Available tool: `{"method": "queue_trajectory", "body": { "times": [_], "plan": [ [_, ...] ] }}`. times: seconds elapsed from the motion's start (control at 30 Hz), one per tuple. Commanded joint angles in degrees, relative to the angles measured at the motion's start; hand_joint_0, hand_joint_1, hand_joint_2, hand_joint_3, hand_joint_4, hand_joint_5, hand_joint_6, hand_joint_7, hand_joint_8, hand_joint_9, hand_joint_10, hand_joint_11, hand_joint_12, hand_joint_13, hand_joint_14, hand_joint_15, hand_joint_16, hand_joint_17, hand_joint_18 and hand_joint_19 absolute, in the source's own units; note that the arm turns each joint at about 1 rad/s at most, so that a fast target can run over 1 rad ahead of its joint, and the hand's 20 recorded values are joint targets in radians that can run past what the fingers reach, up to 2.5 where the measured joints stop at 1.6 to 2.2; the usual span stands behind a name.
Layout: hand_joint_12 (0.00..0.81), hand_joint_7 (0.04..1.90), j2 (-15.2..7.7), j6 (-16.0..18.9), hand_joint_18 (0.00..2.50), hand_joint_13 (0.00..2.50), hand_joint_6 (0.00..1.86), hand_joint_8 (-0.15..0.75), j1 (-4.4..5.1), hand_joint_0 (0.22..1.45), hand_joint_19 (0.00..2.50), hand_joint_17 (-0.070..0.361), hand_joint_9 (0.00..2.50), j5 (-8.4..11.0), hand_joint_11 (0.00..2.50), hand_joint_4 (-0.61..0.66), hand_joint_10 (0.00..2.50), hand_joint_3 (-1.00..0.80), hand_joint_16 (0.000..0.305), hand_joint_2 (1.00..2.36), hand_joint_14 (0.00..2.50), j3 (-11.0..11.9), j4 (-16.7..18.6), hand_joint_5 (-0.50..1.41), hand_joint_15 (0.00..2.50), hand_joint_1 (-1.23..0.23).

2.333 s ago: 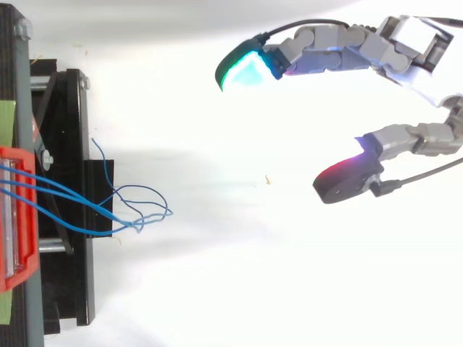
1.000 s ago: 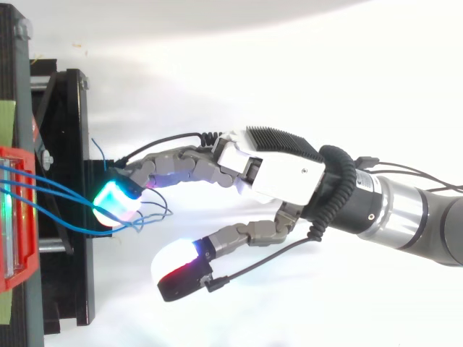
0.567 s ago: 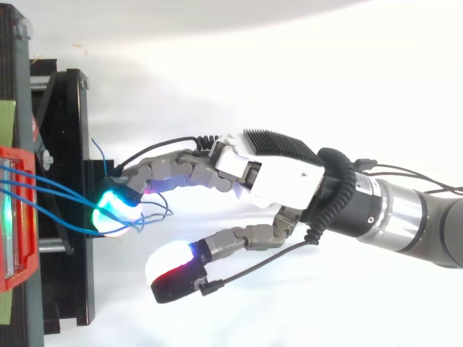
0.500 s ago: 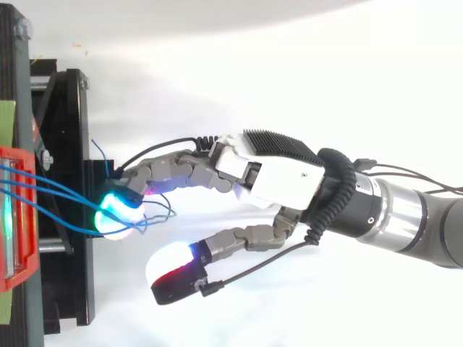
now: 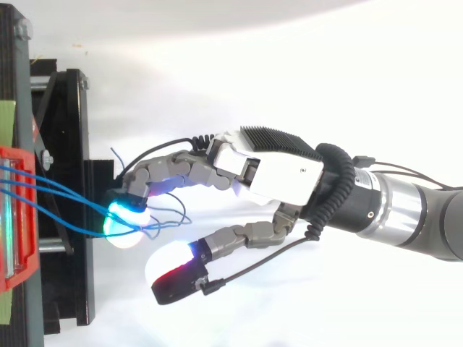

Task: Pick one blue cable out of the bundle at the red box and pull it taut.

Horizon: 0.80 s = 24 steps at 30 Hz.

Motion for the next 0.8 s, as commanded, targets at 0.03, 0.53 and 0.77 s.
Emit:
{"method": "queue_trajectory", "body": {
  "times": [0.03,0.53,0.77],
  "plan": [
    [0.38,1.02,0.0,0.2,0.51,0.58,0.6,0.366,-0.14,0.55,0.33,0.118,0.7,-0.13,0.18,0.16,0.0,-0.45,0.052,1.01,0.0,0.0,0.1,-0.09,0.18,-0.63],
    [0.381,1.14,0.0,1.9,0.54,0.62,0.55,0.369,-0.84,0.56,0.35,0.116,0.76,-0.93,0.18,0.14,0.0,-0.44,0.052,1.01,0.01,0.8,-0.5,-0.07,0.2,-0.49],
    [0.377,1.09,0.0,2.0,0.57,0.63,0.58,0.367,-1.02,0.59,0.36,0.115,0.76,-1.1,0.2,0.13,0.0,-0.39,0.051,1.01,0.01,0.8,-0.5,-0.09,0.2,-0.6]
  ]
}}
